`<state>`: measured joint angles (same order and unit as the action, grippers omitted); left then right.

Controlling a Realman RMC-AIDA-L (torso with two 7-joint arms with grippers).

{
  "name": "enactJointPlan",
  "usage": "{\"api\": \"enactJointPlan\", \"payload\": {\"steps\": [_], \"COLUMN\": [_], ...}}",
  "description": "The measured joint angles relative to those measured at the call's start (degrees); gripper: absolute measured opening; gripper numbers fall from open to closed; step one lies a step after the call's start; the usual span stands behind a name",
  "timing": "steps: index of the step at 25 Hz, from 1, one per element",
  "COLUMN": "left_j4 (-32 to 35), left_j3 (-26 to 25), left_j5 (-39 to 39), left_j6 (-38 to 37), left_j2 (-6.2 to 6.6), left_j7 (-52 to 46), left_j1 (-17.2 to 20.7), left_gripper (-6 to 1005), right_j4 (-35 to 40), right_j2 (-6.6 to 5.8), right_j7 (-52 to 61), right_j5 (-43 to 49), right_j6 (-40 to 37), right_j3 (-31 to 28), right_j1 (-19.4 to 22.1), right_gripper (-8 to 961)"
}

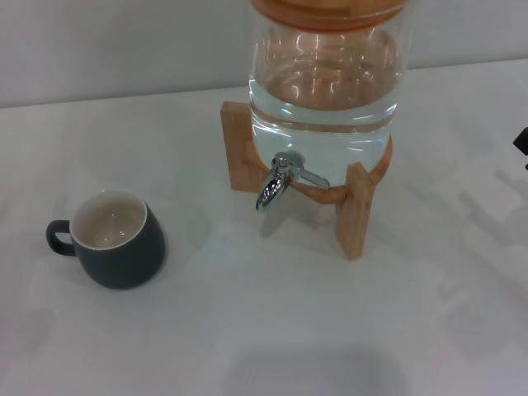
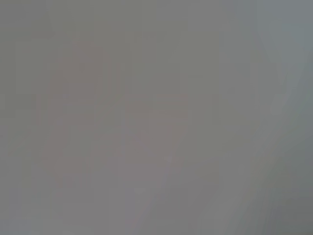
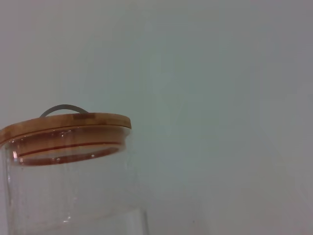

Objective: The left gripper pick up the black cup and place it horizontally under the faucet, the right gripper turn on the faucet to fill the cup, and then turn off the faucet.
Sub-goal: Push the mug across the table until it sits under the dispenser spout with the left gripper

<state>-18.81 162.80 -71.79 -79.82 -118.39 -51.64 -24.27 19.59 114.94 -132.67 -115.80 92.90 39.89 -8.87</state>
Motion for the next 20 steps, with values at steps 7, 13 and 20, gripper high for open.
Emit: {"api": "enactJointPlan", "payload": {"steps": [7, 13, 20], "left_j4": [0.0, -0.6, -2.2], "left_j3": [0.1, 0.1, 0.1], "left_j5": [3.1, 9.5, 16.2], "left_j6": [-2.1, -8.5, -10.6], "left_j2": [0.54, 1.24, -0.28], "left_j7": [-0.5, 0.4, 5.4], "left_j1": [1.0, 3.4, 5.8], "left_gripper": [745, 748, 749], "right_j4": [0.3, 0.5, 0.5], "right_j2": [-0.15, -0.28, -0.7], "right_j7": [0.8, 1.1, 1.1], "right_j5": [0.2, 0.2, 0.2], "right_j6": [1.4, 1.2, 0.9], "right_j3": [0.1, -0.3, -0.3], "right_j1": [0.1, 0.1, -0.5], "right_gripper": [825, 824, 824]}}
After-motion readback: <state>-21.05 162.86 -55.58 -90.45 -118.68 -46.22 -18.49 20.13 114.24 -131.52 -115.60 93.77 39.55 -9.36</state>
